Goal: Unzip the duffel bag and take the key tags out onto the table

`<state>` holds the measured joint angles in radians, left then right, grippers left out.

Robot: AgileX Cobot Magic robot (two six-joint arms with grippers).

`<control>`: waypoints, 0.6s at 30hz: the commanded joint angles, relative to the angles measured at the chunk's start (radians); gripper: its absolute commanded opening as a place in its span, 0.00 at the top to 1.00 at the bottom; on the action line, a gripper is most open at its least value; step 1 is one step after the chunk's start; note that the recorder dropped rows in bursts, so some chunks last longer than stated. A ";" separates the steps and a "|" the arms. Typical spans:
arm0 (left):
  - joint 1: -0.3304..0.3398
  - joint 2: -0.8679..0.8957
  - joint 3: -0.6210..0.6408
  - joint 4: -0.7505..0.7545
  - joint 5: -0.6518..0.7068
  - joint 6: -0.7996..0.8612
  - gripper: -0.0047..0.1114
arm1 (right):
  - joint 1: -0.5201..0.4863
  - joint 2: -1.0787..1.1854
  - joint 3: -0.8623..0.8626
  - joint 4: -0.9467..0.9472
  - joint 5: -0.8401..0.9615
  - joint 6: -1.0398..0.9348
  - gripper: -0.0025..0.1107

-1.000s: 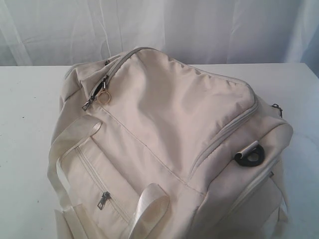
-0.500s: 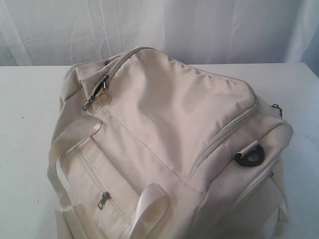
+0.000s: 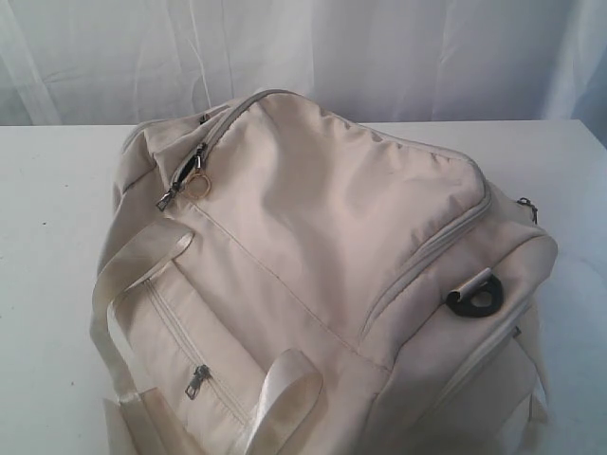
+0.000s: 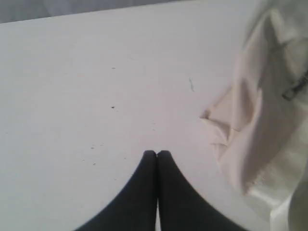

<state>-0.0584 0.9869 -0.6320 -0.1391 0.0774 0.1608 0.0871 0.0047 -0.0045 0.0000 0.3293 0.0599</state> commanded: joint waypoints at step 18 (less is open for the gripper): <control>-0.175 0.388 -0.126 -0.041 -0.196 0.046 0.63 | -0.006 -0.005 0.004 0.000 -0.009 0.005 0.98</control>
<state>-0.2268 1.3645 -0.7532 -0.1662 -0.0854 0.2183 0.0871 0.0047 -0.0045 0.0000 0.3293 0.0599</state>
